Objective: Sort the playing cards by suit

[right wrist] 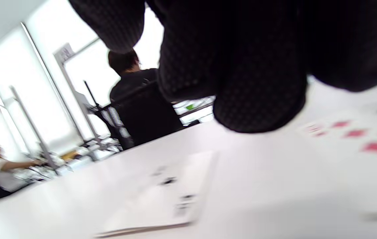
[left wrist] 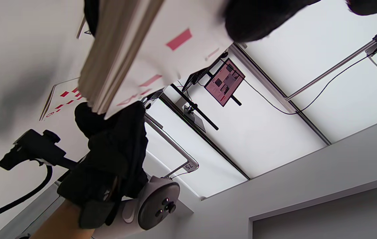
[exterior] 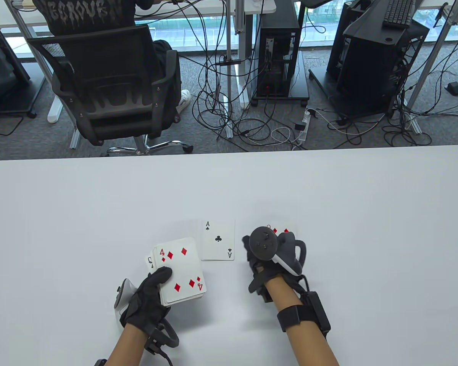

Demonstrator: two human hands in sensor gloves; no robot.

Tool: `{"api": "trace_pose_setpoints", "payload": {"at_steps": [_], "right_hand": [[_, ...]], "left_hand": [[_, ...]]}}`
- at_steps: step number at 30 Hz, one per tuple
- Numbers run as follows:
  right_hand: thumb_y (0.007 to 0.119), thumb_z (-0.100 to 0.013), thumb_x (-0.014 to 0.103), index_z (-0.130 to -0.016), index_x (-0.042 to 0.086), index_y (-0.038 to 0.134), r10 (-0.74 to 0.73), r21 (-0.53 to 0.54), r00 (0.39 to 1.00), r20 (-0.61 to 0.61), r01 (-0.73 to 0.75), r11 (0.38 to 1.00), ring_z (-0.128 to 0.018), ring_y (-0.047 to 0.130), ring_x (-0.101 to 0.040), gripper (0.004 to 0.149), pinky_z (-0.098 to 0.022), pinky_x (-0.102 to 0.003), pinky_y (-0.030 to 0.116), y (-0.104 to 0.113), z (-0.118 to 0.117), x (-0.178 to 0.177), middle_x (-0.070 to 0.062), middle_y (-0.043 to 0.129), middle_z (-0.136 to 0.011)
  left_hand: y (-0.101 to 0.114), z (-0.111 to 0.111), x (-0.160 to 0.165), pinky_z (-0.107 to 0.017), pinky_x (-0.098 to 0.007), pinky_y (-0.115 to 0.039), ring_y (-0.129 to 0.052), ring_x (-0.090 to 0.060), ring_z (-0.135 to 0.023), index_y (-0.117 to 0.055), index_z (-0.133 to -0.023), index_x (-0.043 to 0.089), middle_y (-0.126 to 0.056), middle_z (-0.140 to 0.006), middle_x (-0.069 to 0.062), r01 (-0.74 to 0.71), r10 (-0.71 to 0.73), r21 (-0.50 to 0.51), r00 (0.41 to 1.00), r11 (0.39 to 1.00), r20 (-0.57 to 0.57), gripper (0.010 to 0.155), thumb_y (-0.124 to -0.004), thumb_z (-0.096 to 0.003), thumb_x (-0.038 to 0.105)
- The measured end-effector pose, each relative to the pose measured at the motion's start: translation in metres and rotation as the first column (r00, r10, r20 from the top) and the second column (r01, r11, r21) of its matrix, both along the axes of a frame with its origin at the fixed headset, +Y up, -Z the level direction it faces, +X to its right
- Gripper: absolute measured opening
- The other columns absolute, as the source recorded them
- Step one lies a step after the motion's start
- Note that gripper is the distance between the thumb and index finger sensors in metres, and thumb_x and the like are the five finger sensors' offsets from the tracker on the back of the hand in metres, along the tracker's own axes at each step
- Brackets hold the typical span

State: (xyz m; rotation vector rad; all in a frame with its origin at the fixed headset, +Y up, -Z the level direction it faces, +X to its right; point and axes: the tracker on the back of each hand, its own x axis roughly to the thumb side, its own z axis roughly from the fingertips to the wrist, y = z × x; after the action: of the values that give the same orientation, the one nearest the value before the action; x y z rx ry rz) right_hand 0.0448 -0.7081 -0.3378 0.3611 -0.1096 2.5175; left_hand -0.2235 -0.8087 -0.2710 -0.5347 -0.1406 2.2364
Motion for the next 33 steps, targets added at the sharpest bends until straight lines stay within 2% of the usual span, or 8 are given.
{"api": "trace_pose_setpoints", "payload": {"at_steps": [2,4,7,10,14,18,21,33], "right_hand": [[0.066,-0.055,0.025,-0.077,-0.018,0.073,-0.136,-0.048,0.98,-0.144,0.13,0.99,-0.034,0.097,-0.037,0.049,-0.027,-0.054,0.084,0.001,0.015,-0.025,-0.017,0.093,-0.043],[0.066,-0.055,0.025,-0.078,-0.019,0.071,-0.183,-0.067,0.959,-0.215,0.172,0.983,-0.036,0.096,-0.039,0.05,-0.028,-0.056,0.083,0.001,0.03,-0.045,-0.019,0.092,-0.045],[0.061,-0.057,0.032,-0.079,-0.021,0.068,-0.172,-0.01,0.943,-0.283,0.177,0.984,-0.037,0.096,-0.039,0.058,-0.028,-0.055,0.083,0.002,0.046,-0.066,-0.019,0.092,-0.047],[0.067,-0.055,0.044,-0.084,-0.025,0.057,-0.079,0.036,0.949,-0.304,0.094,0.995,-0.043,0.093,-0.042,0.075,-0.032,-0.057,0.081,0.002,0.05,-0.071,-0.021,0.087,-0.054],[0.075,-0.05,0.044,-0.082,-0.021,0.055,-0.018,0.088,0.963,-0.27,0.043,0.995,-0.043,0.094,-0.036,0.075,-0.032,-0.053,0.083,-0.001,0.051,-0.072,-0.015,0.085,-0.054],[0.077,-0.049,0.031,-0.074,-0.016,0.068,-0.243,-0.023,0.951,-0.19,0.244,0.97,-0.032,0.098,-0.03,0.054,-0.025,-0.049,0.086,-0.005,0.045,-0.064,-0.01,0.09,-0.041],[0.074,-0.051,0.025,-0.07,-0.014,0.073,-0.331,-0.091,0.931,-0.155,0.32,0.943,-0.029,0.099,-0.03,0.043,-0.023,-0.048,0.087,-0.008,0.04,-0.058,-0.009,0.092,-0.037],[0.068,-0.053,0.021,-0.071,-0.013,0.075,-0.347,-0.127,0.936,-0.057,0.338,0.933,-0.027,0.099,-0.028,0.04,-0.022,-0.047,0.087,-0.004,0.011,-0.017,-0.008,0.093,-0.036]], "left_hand": [[0.0,0.0,0.0,-0.07,-0.039,-0.07,-0.069,-0.025,-0.101,-0.028,-0.111,0.031,-0.048,-0.113,0.0,0.001,-0.001,0.002,1.0,1.0,-0.001,0.063,-0.066,-0.0642,0.048],[0.0,0.0,0.0,-0.07,-0.039,-0.07,-0.069,-0.026,-0.1,-0.028,-0.111,0.031,-0.048,-0.113,0.0,-0.005,0.005,0.001,1.0,1.0,0.0,0.063,-0.066,-0.0642,0.048],[0.0,0.001,0.0,-0.07,-0.039,-0.07,-0.069,-0.026,-0.1,-0.028,-0.111,0.031,-0.048,-0.113,0.0,-0.012,0.012,0.003,1.0,1.0,0.001,0.063,-0.067,-0.0641,0.048],[0.001,0.0,-0.003,-0.071,-0.039,-0.069,-0.068,-0.025,-0.101,-0.028,-0.111,0.031,-0.048,-0.114,0.0,-0.005,0.005,0.01,1.0,1.0,-0.014,0.062,-0.066,-0.0642,0.049],[0.0,0.0,0.0,-0.071,-0.039,-0.069,-0.068,-0.025,-0.101,-0.029,-0.111,0.031,-0.048,-0.114,0.0,0.001,-0.001,0.005,1.0,1.0,-0.002,0.063,-0.067,-0.0639,0.049],[0.0,0.0,0.0,-0.07,-0.039,-0.071,-0.07,-0.025,-0.1,-0.03,-0.11,0.031,-0.05,-0.113,0.0,-0.004,0.004,0.013,1.0,1.0,0.012,0.063,-0.069,-0.0633,0.048],[0.002,0.0,0.0,-0.07,-0.039,-0.07,-0.07,-0.025,-0.1,-0.03,-0.11,0.031,-0.049,-0.113,0.0,-0.006,0.006,0.025,1.0,1.0,0.021,0.064,-0.07,-0.0632,0.048],[0.001,0.0,0.002,-0.07,-0.038,-0.071,-0.07,-0.025,-0.1,-0.03,-0.11,0.031,-0.05,-0.113,0.0,-0.014,0.014,0.011,1.0,1.0,0.02,0.062,-0.068,-0.0637,0.047]]}}
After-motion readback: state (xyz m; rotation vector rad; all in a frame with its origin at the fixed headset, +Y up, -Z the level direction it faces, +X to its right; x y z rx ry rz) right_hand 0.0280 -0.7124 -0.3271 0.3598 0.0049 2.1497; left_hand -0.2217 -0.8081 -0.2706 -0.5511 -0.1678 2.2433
